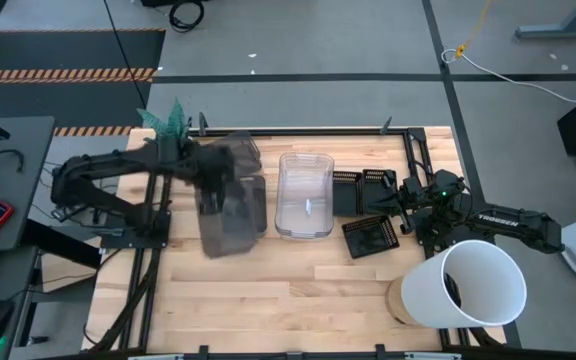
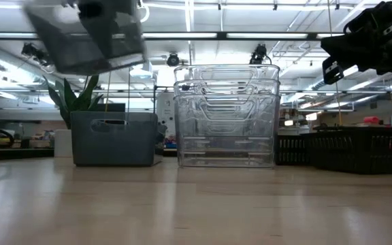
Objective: Stack baskets by color
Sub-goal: Stack the bottom black transparent bin on the bottom black transparent bin
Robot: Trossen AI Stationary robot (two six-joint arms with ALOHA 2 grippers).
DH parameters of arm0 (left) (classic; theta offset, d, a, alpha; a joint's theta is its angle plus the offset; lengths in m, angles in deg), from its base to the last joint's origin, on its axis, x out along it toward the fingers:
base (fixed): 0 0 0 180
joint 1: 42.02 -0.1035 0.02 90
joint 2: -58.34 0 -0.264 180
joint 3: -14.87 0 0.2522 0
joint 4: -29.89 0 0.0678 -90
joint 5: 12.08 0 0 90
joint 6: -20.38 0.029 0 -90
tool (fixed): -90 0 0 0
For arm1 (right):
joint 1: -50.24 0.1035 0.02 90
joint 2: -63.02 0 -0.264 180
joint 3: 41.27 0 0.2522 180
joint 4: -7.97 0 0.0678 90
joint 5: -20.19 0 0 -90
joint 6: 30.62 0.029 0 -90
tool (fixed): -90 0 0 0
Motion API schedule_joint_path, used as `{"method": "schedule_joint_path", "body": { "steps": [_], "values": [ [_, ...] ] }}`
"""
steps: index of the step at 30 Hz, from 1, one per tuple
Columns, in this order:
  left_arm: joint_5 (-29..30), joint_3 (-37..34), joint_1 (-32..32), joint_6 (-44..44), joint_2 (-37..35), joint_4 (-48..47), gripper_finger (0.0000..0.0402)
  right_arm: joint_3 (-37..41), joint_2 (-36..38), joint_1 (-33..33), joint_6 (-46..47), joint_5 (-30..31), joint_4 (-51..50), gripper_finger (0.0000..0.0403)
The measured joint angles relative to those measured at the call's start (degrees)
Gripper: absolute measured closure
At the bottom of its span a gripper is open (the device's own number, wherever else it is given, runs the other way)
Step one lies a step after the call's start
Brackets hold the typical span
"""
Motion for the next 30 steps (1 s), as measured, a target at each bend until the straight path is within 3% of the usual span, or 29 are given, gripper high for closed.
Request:
{"method": "schedule_joint_path", "body": {
  "steps": [11, 18, 30],
  "values": [
    [-1.4, 0.0, -13.3, 9.4, 5.5, 3.5, 0.0397, 0.0, 0.0, 0.0, 0.0, 0.0, 0.0, 0.0389],
    [-1.9, -0.1, -16.3, 13.0, 10.5, 4.8, 0.0397, 0.0, 0.0, 0.0, 0.0, 0.0, 0.1, 0.0389],
    [-7.6, -0.1, -16.6, 16.7, 17.4, 5.5, 0.0397, 0.0, 0.0, 0.0, 0.0, 0.0, 0.1, 0.0389]
  ]
}}
